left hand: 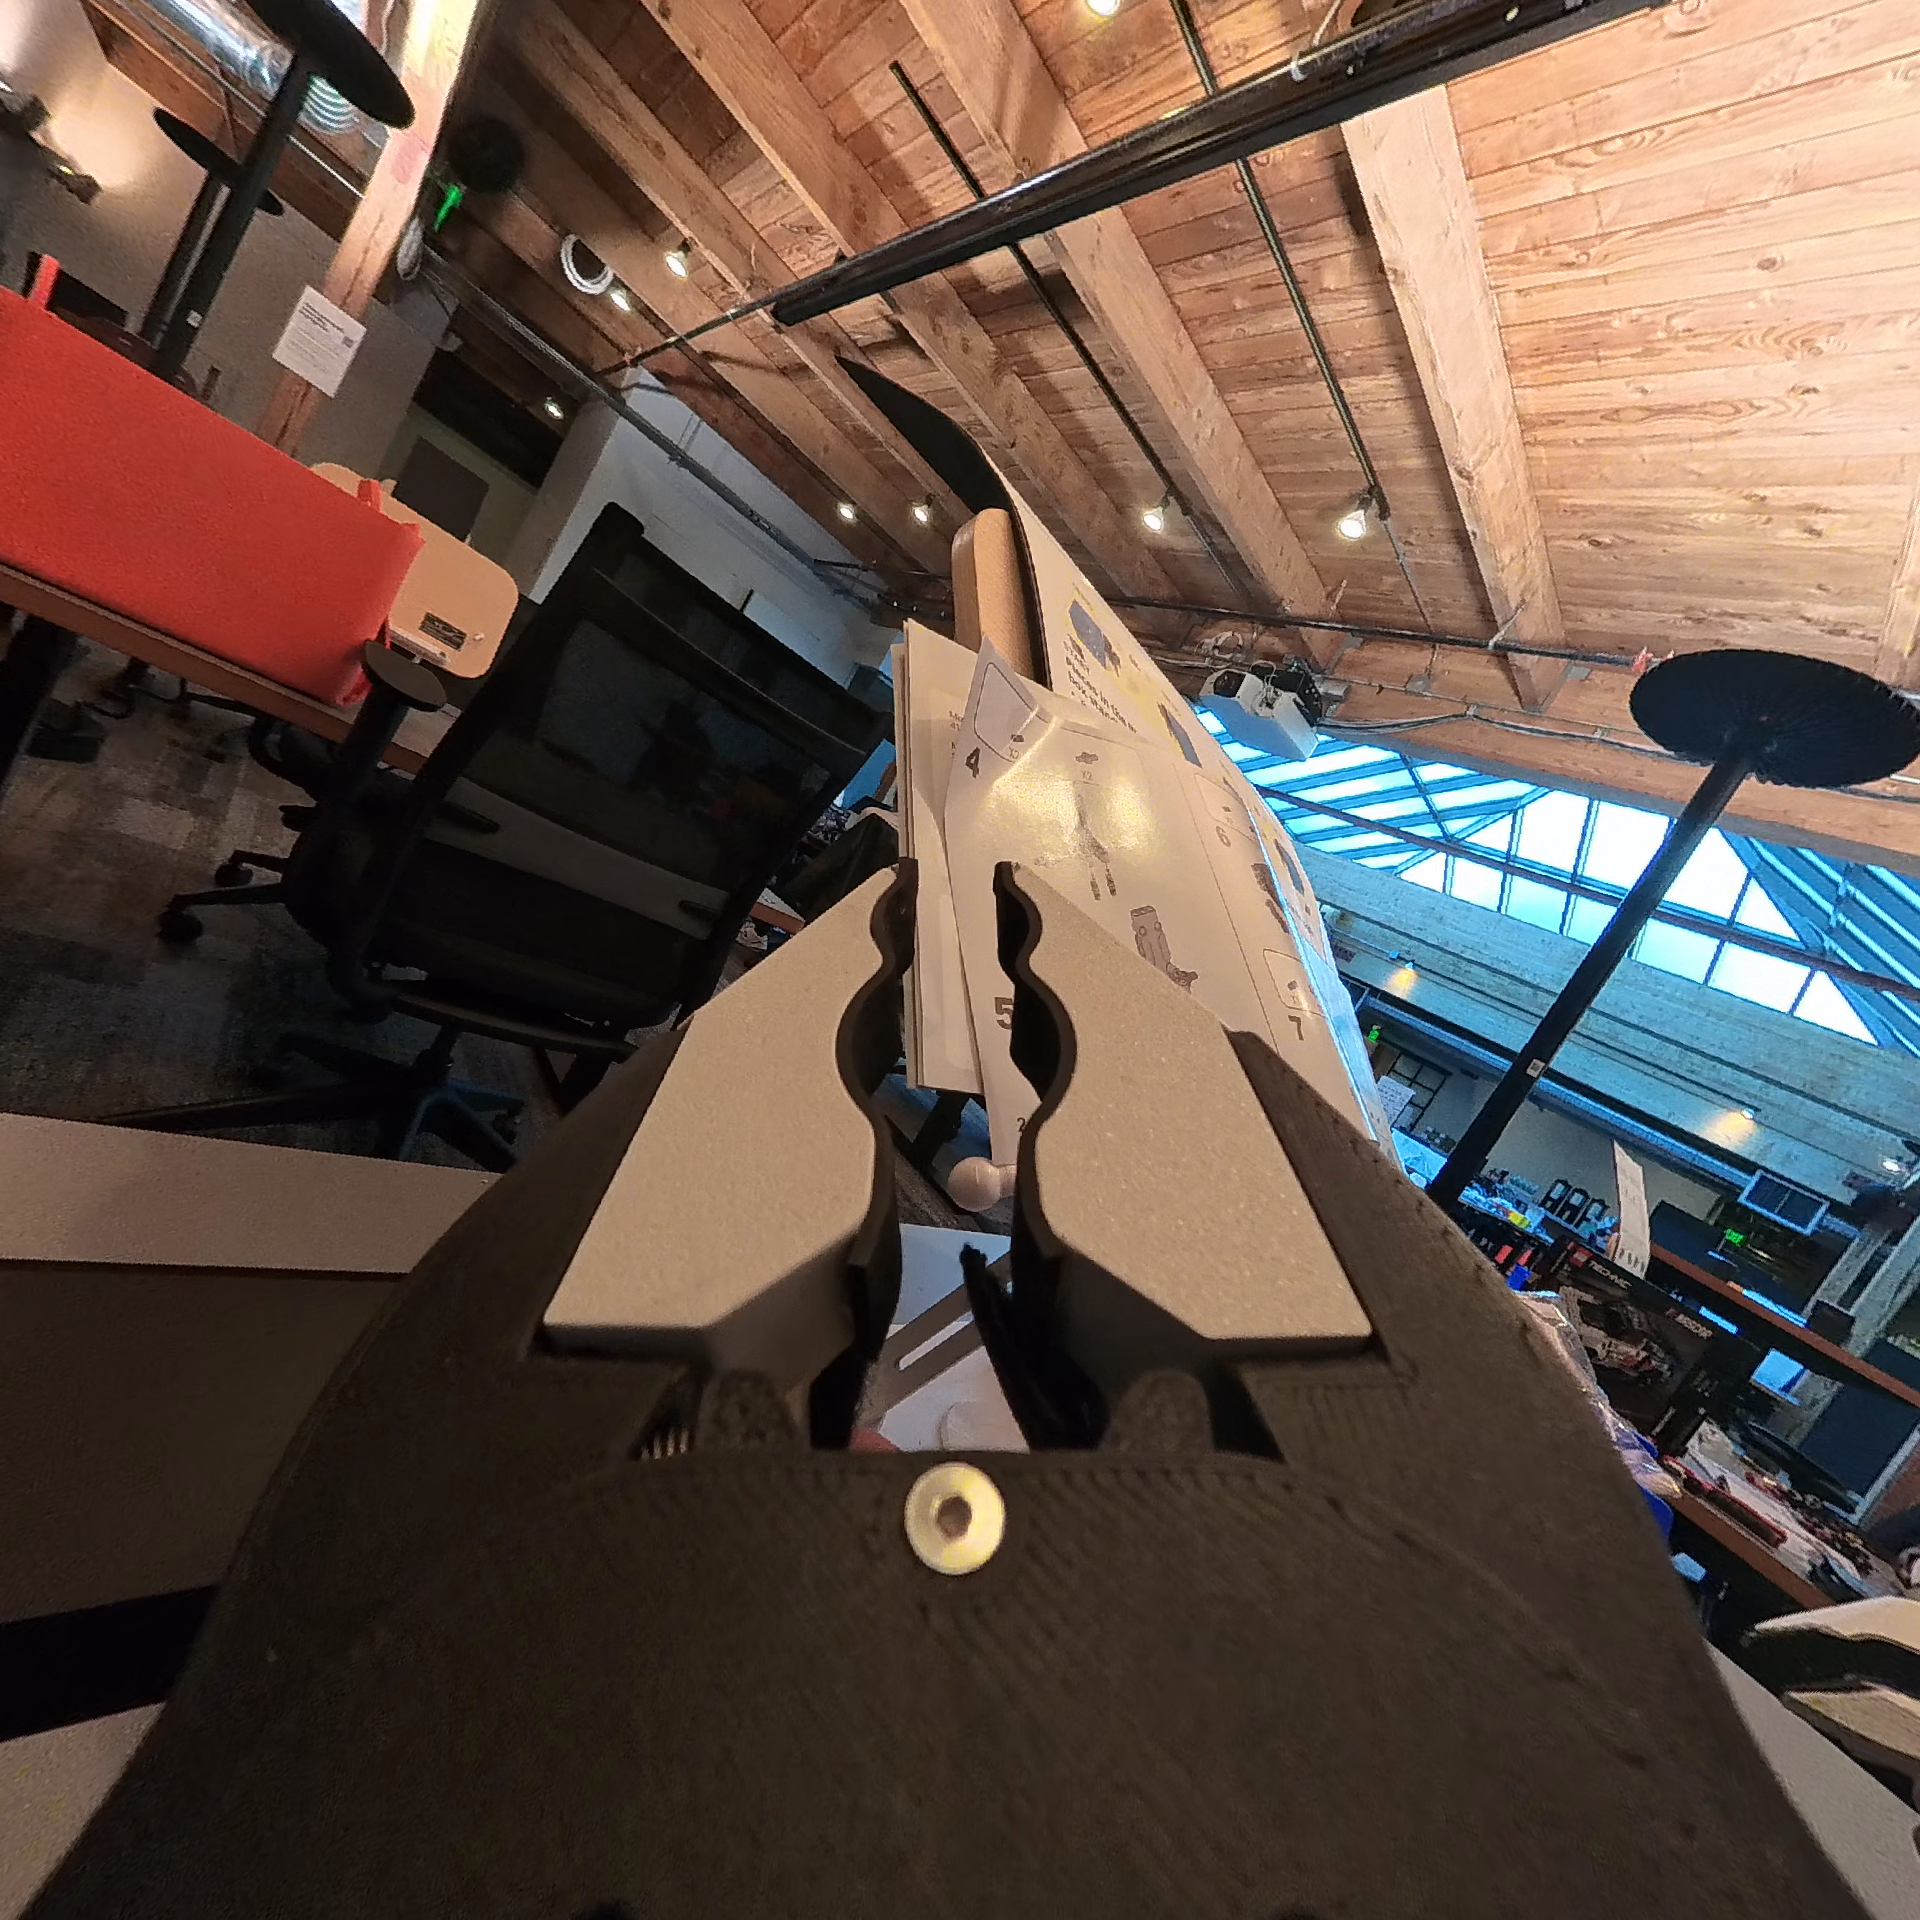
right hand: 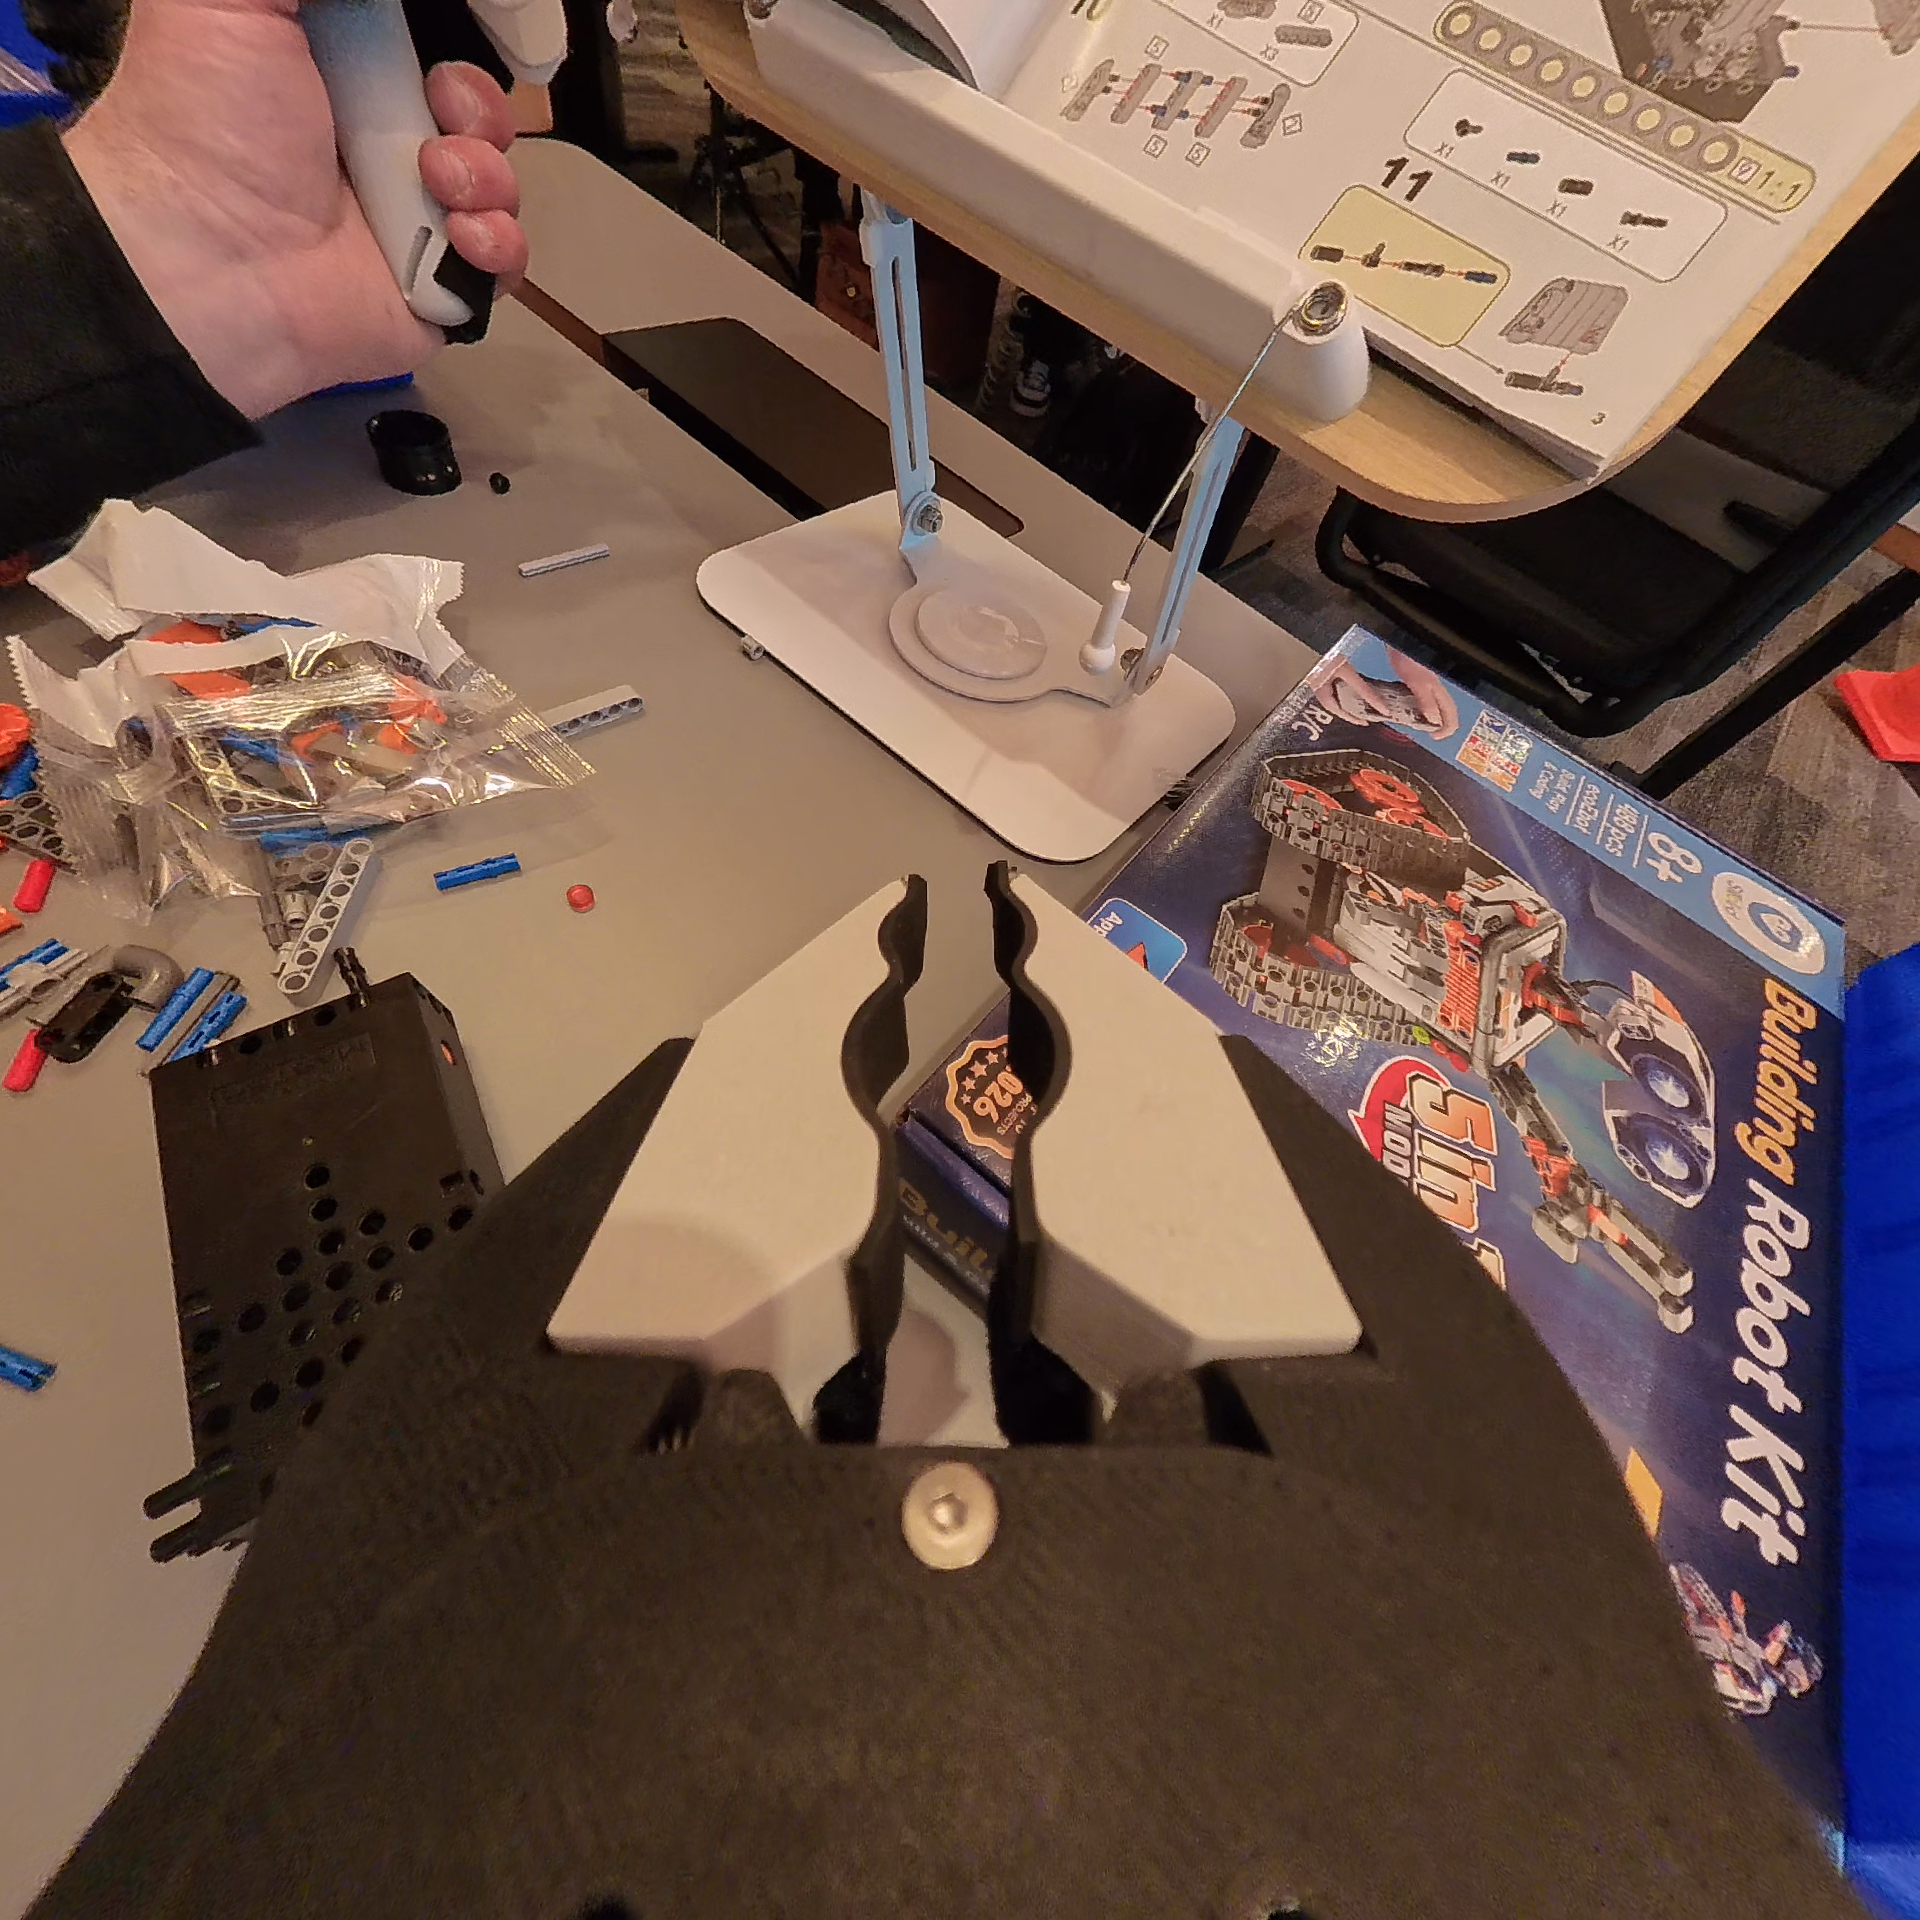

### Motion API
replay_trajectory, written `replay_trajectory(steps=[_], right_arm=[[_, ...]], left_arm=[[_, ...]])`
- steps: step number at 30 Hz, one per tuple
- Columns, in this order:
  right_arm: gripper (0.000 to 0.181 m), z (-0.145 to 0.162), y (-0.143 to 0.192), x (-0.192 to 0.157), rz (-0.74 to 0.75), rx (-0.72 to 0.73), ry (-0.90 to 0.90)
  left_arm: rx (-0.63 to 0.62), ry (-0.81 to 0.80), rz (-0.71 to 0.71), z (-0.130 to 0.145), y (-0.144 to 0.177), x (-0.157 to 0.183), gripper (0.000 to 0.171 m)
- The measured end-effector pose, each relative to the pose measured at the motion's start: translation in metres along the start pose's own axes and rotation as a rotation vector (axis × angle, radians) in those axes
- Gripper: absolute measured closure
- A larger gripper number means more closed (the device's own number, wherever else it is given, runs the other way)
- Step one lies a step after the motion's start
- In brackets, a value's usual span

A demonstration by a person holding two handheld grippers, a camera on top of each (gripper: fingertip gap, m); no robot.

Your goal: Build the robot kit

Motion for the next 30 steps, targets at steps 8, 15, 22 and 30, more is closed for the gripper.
replay_trajectory(steps=[8,15,22,30], right_arm=[[0.170,-0.0003,0.0006,0.0000,-0.001,0.000,0.001],[0.170,0.0012,0.0000,-0.0019,-0.011,-0.008,0.007],[0.170,0.0009,0.0003,-0.0024,-0.013,-0.008,0.009],[0.170,0.0005,0.0007,-0.0031,-0.017,-0.007,0.012]], left_arm=[[0.002,0.001,0.001,-0.0008,-0.0001,0.0000,0.159],[0.002,0.008,0.001,-0.0007,-0.0003,0.0000,0.159],[0.003,0.011,0.005,-0.0009,-0.0006,0.0007,0.159],[0.007,0.034,0.015,-0.0024,-0.0016,0.0028,0.159]])
Point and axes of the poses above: each gripper's, where its closed fingertips meet, y back along the fingers, z out of its underside, x = y × z across the jaws, the point moved 2 cm from there along y, back along the fingers, and after that the axes turned 14 degrees about x, right-handed, at the moved point
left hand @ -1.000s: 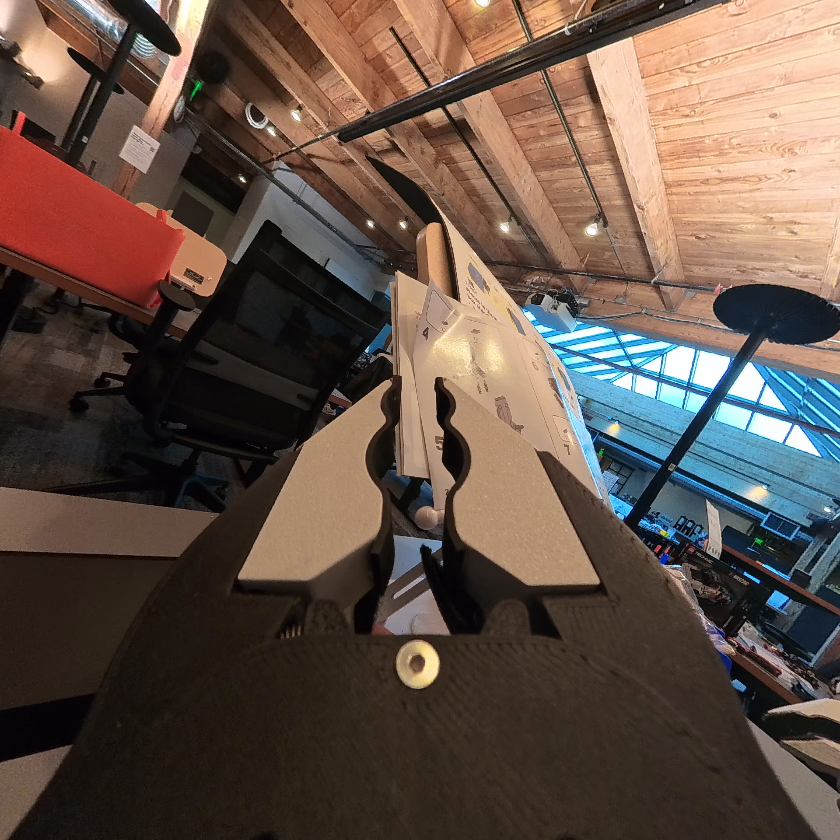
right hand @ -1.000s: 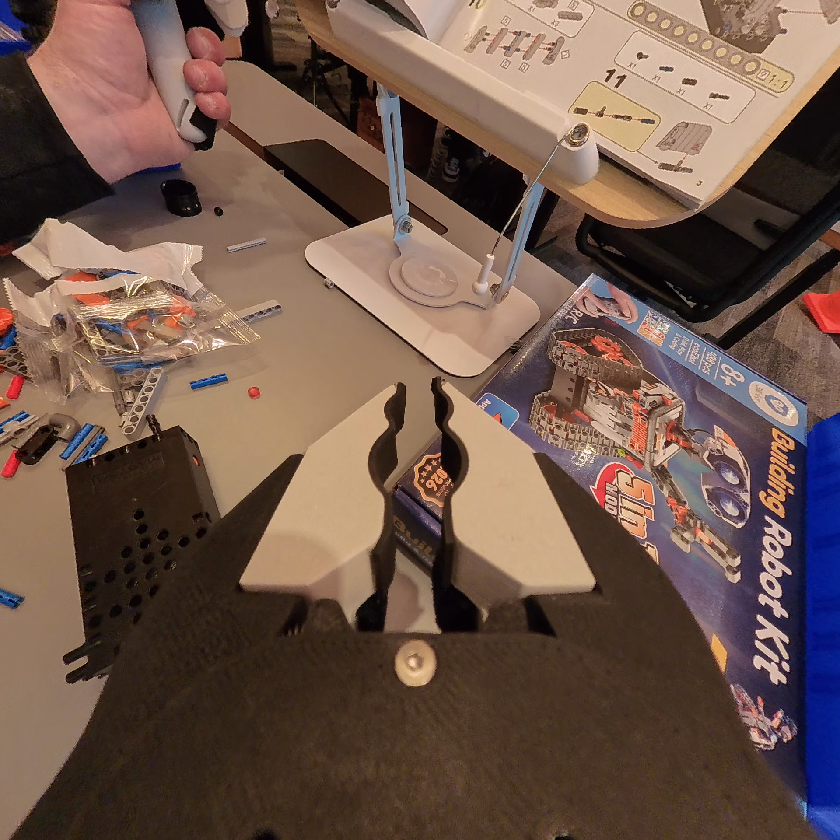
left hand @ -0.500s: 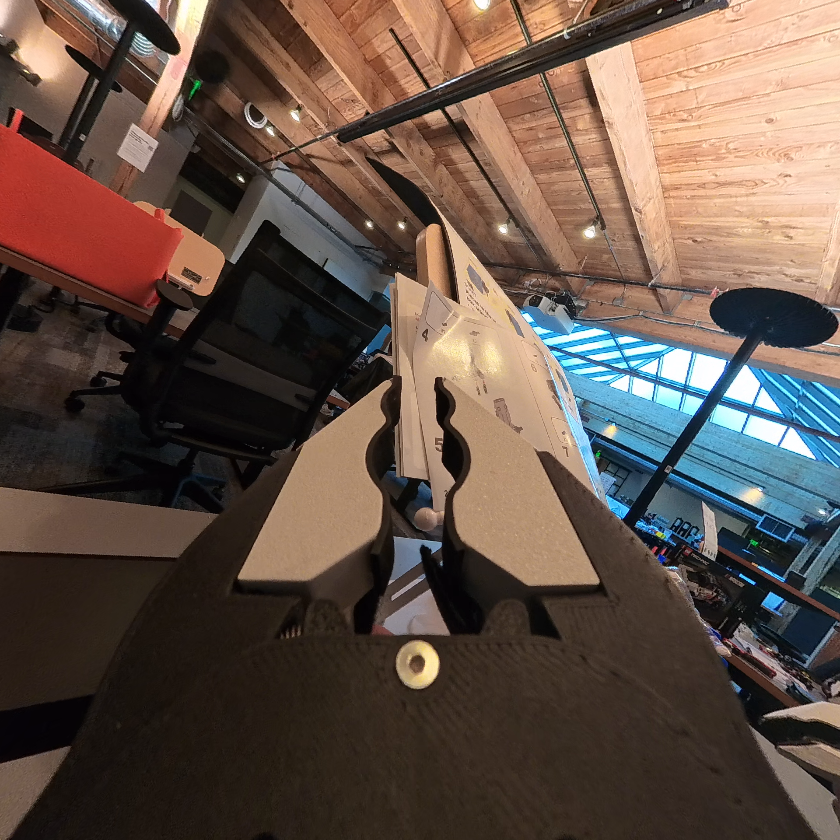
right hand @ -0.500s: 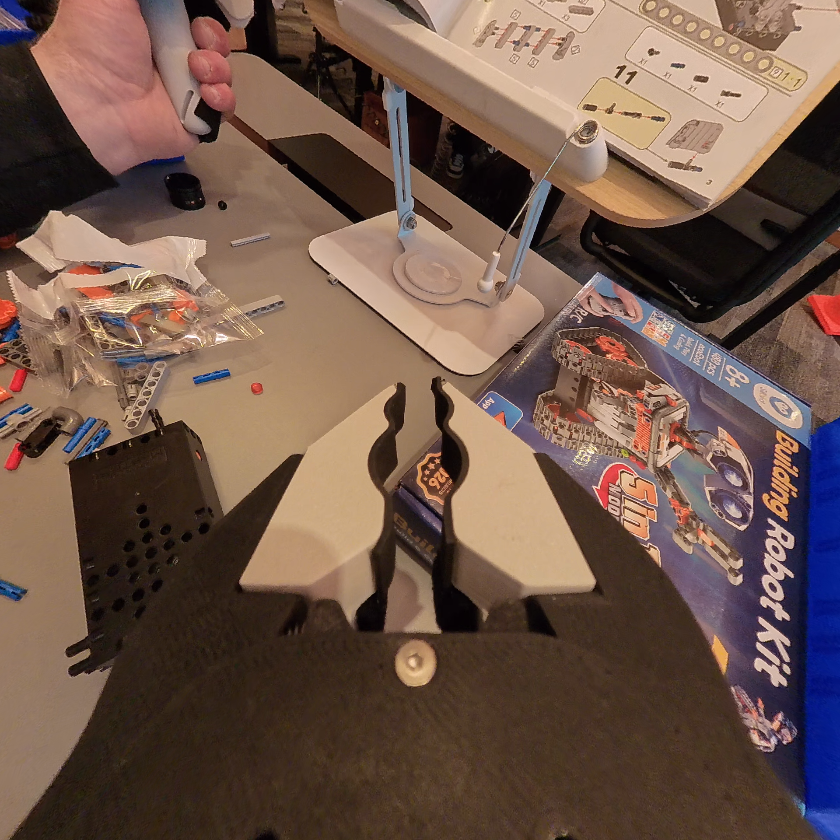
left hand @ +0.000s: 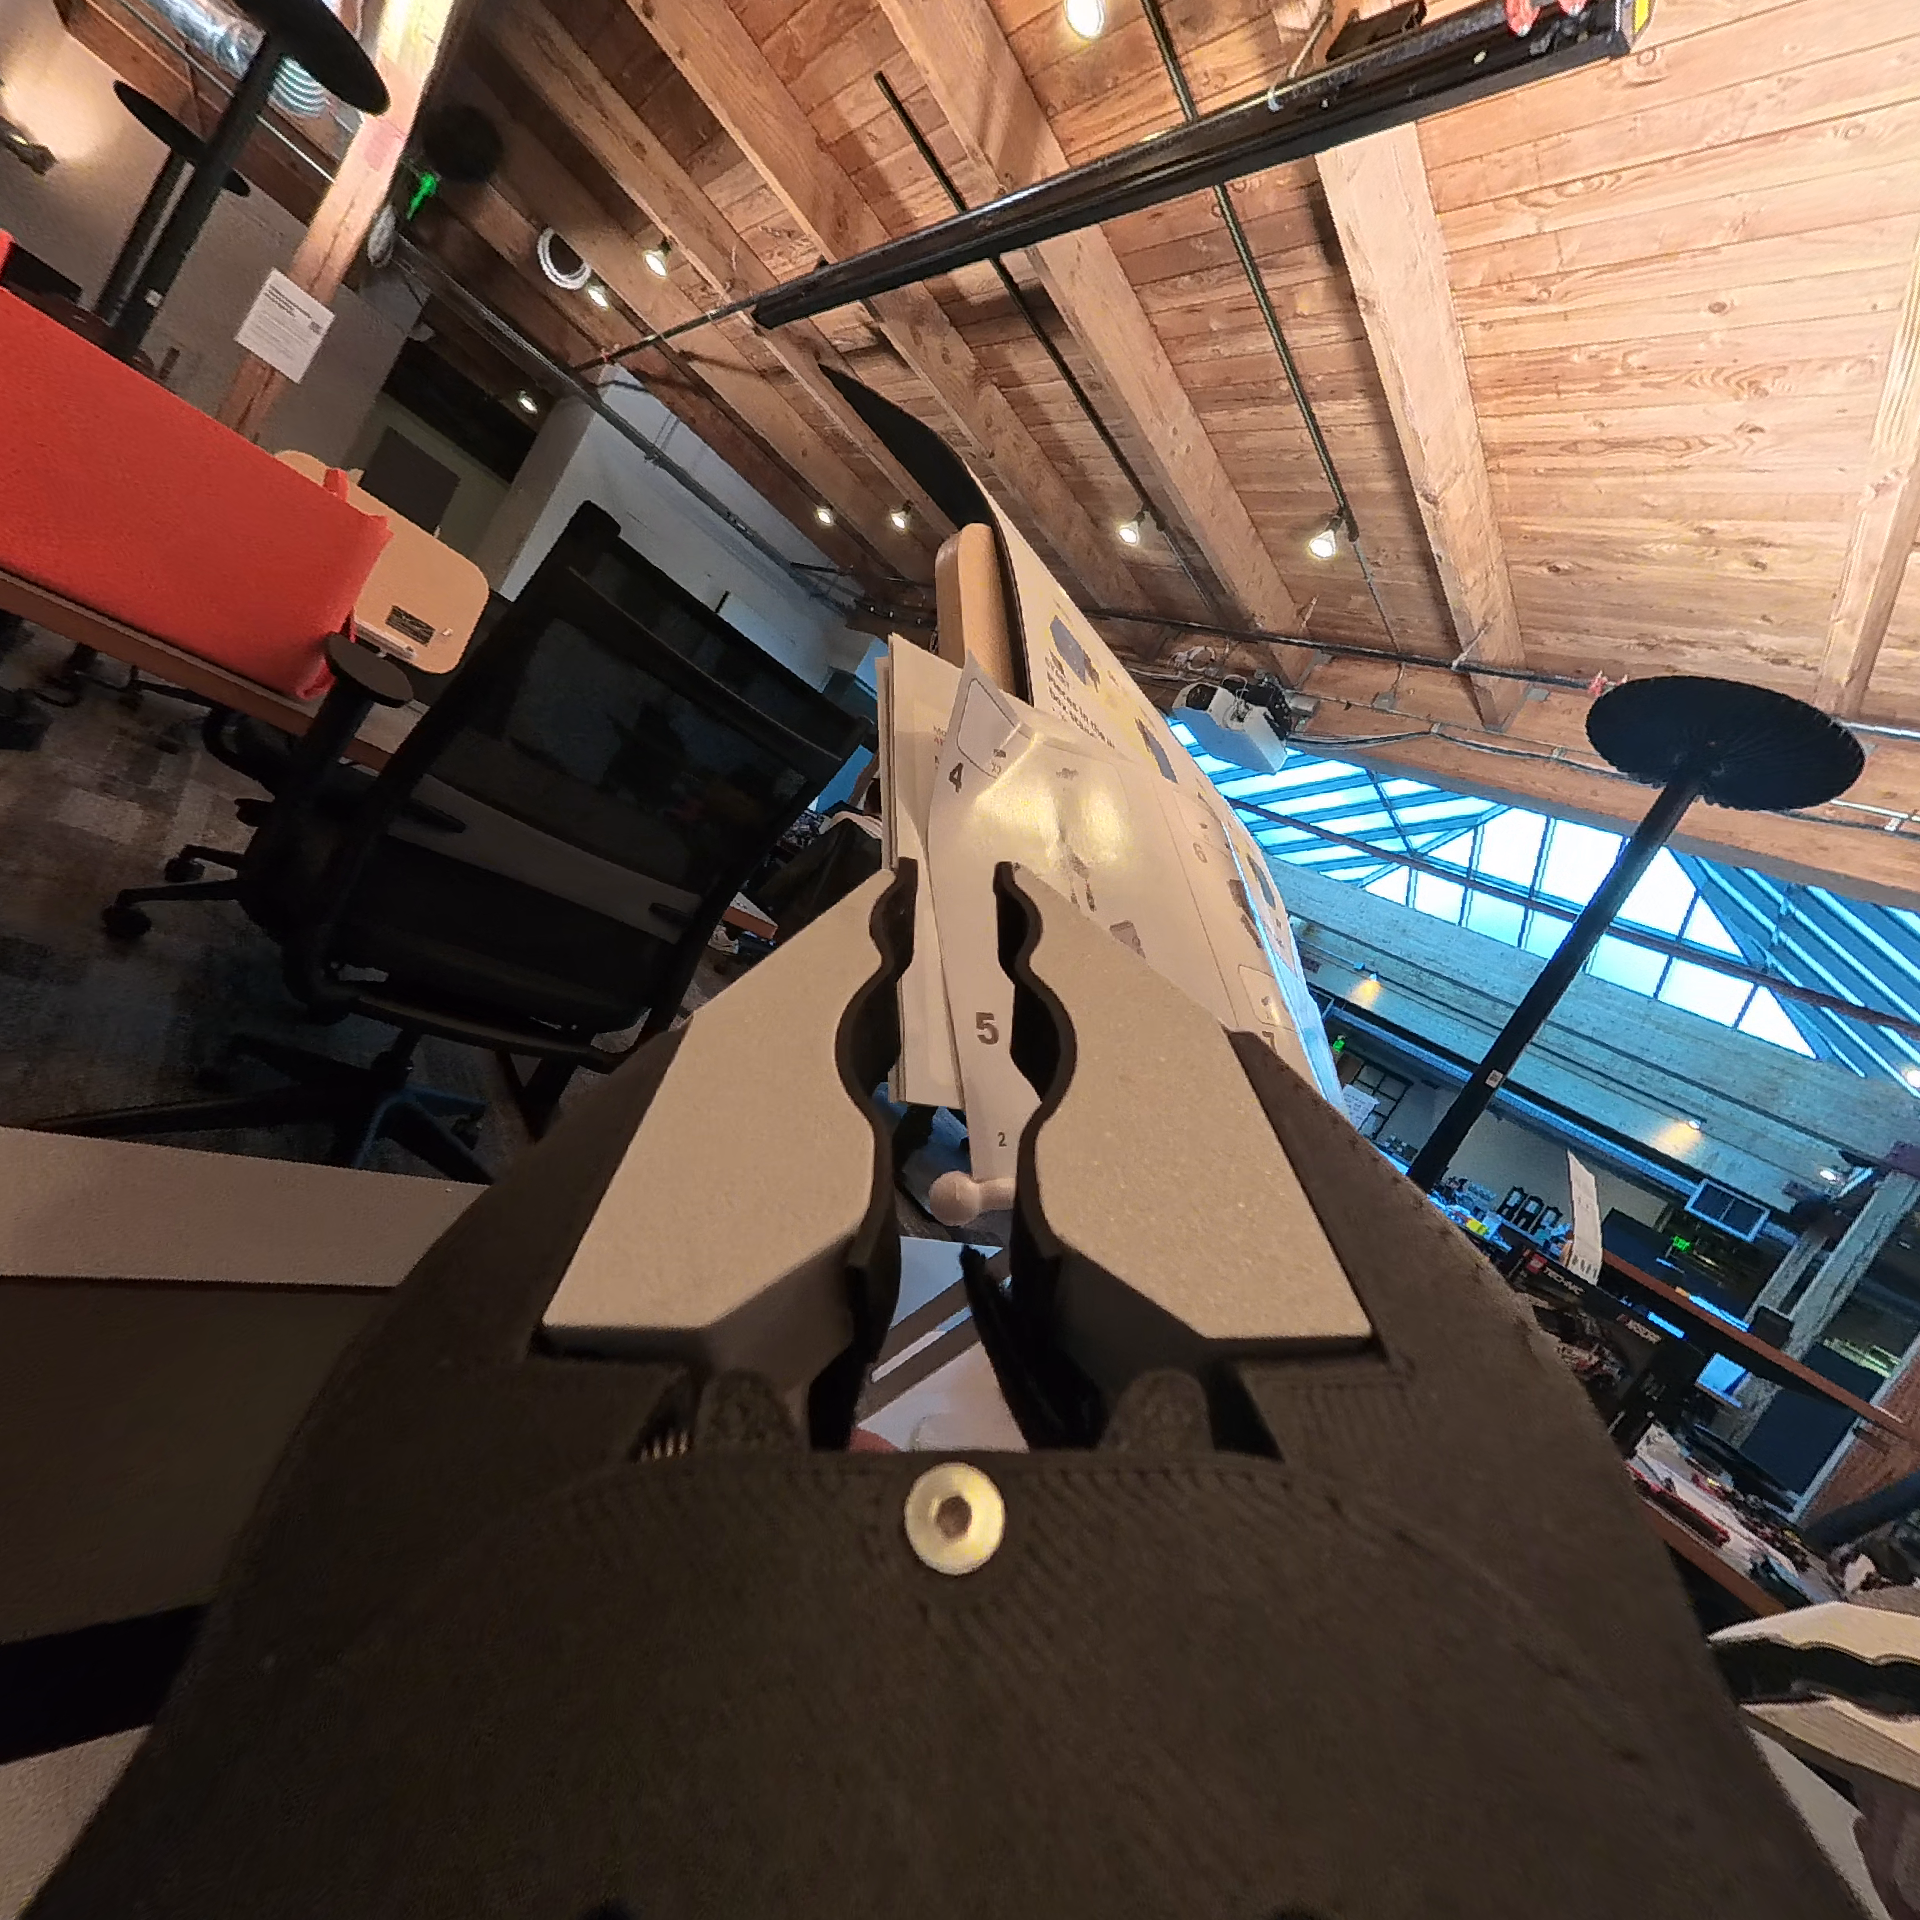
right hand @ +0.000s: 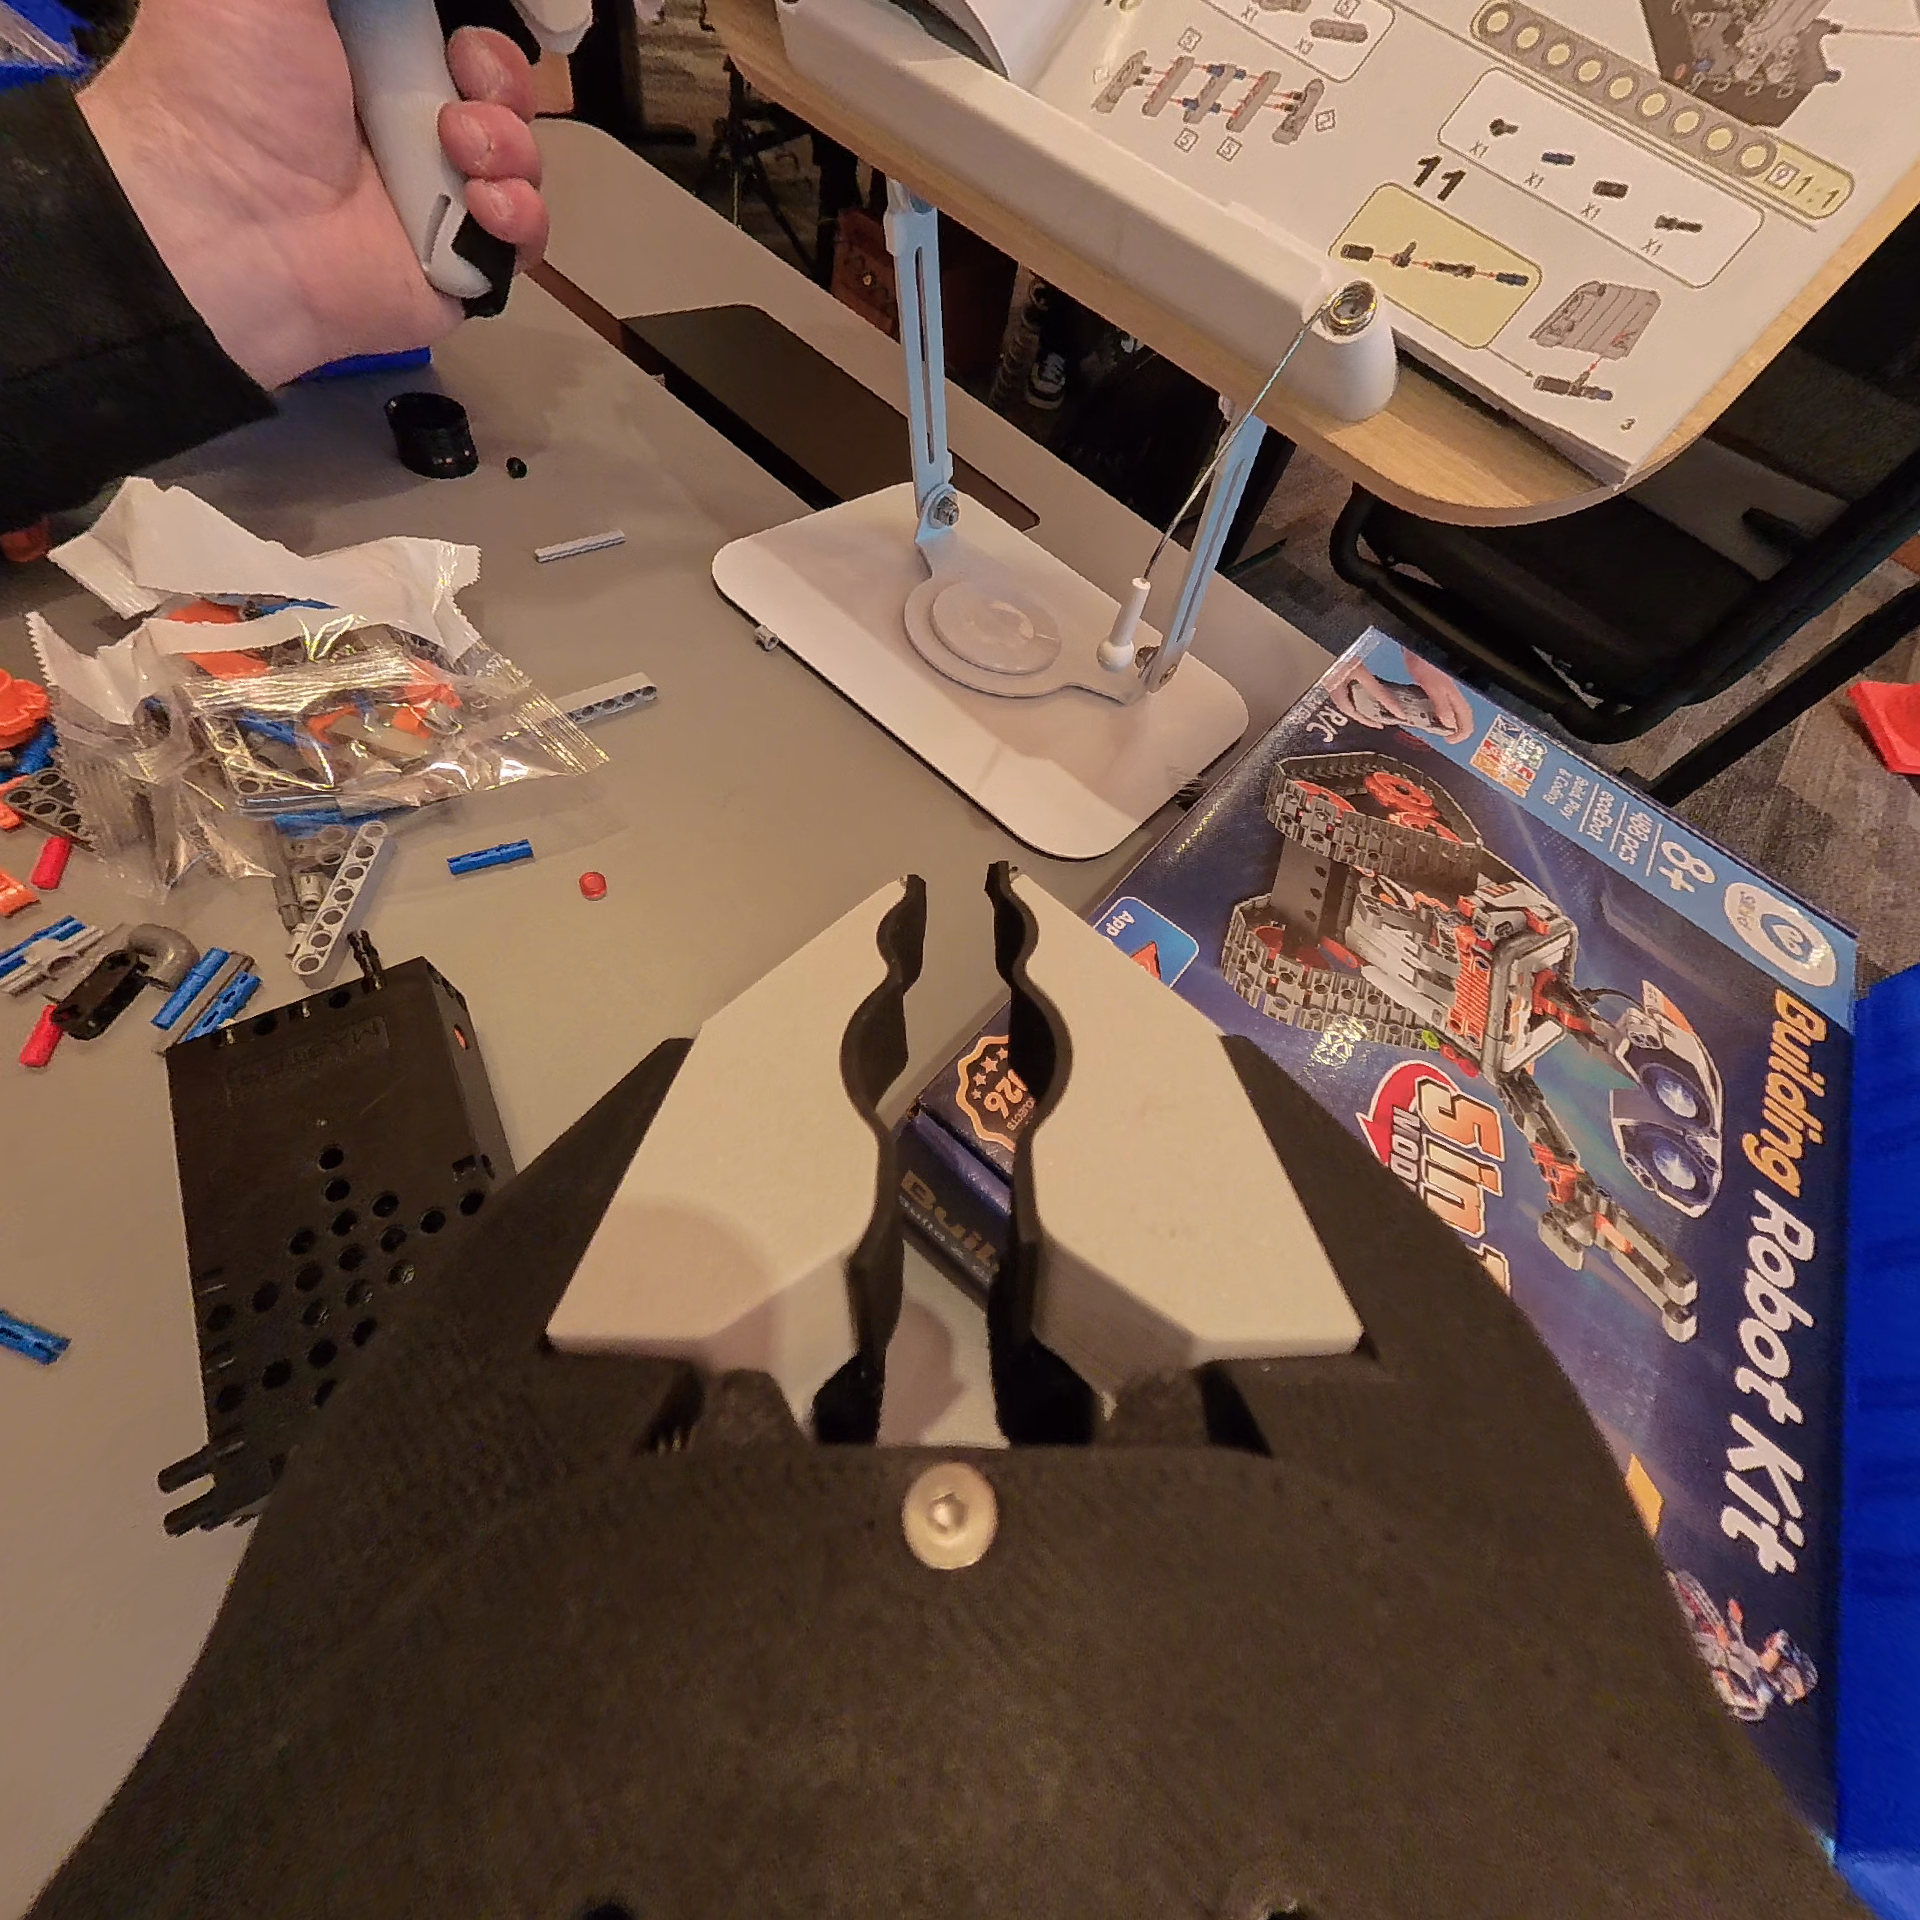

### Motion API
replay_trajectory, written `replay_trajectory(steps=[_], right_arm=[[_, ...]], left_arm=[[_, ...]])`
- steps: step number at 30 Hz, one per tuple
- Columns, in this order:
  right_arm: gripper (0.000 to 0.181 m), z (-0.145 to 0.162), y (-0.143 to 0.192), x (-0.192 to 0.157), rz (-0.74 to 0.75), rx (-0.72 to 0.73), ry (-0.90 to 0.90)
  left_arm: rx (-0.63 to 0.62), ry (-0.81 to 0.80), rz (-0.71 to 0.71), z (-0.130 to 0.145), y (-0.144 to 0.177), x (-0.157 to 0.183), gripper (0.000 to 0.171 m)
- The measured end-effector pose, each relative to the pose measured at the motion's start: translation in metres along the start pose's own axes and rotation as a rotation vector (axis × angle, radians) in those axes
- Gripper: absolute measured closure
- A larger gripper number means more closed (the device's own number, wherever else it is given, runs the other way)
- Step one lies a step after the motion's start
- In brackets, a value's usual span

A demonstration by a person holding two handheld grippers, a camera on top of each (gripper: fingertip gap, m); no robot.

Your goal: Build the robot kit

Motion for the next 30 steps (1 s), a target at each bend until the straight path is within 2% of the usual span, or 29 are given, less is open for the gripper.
replay_trajectory(steps=[8,13,15,17,25,30], right_arm=[[0.169,-0.005,0.004,0.002,0.008,0.014,0.000],[0.168,-0.010,0.013,0.002,0.020,0.023,0.006],[0.162,-0.007,0.020,0.003,0.032,0.002,-0.020],[0.153,0.003,0.027,0.005,0.053,-0.051,-0.076],[0.150,0.015,0.078,-0.022,0.007,-0.044,-0.176],[0.152,0.039,0.102,-0.051,-0.051,-0.116,-0.179]], left_arm=[[0.036,0.079,0.032,-0.012,-0.003,0.009,0.155],[0.044,0.077,0.075,-0.025,-0.009,0.027,0.153],[0.045,0.064,0.099,-0.030,-0.012,0.038,0.153],[0.054,0.059,0.132,-0.037,-0.015,0.053,0.152],[0.052,-0.043,0.329,-0.063,-0.020,0.134,0.152],[-0.067,-0.105,0.507,-0.044,-0.018,0.197,0.153]])
Point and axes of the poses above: each gripper's, where its closed fingertips meet, y back along the fingers, z out of its underside, x = y × z across the jaws, the point moved 2 cm from there along y, back along the fingers, and after that the axes turned 14 degrees about x, right-handed, at the moved point
